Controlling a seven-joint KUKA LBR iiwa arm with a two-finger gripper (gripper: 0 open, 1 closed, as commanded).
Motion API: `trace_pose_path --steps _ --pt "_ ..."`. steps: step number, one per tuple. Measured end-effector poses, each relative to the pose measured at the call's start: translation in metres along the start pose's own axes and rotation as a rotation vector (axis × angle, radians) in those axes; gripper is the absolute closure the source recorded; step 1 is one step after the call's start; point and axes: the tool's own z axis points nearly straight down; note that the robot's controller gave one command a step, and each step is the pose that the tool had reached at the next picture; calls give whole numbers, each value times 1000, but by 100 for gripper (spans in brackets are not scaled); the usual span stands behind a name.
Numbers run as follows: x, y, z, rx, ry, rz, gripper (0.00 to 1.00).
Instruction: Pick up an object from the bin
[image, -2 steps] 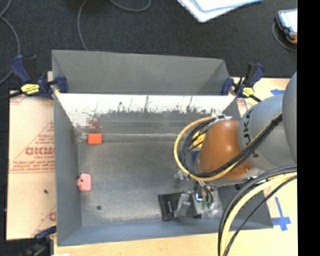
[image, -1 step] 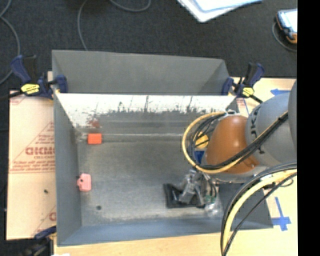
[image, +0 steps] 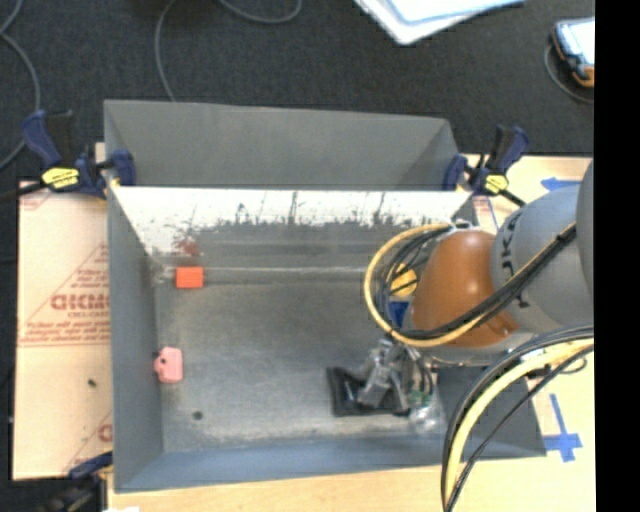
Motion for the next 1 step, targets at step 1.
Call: trace_pose_path --steps 1 --pt "-4 20 -45 -2 -7 37 100"
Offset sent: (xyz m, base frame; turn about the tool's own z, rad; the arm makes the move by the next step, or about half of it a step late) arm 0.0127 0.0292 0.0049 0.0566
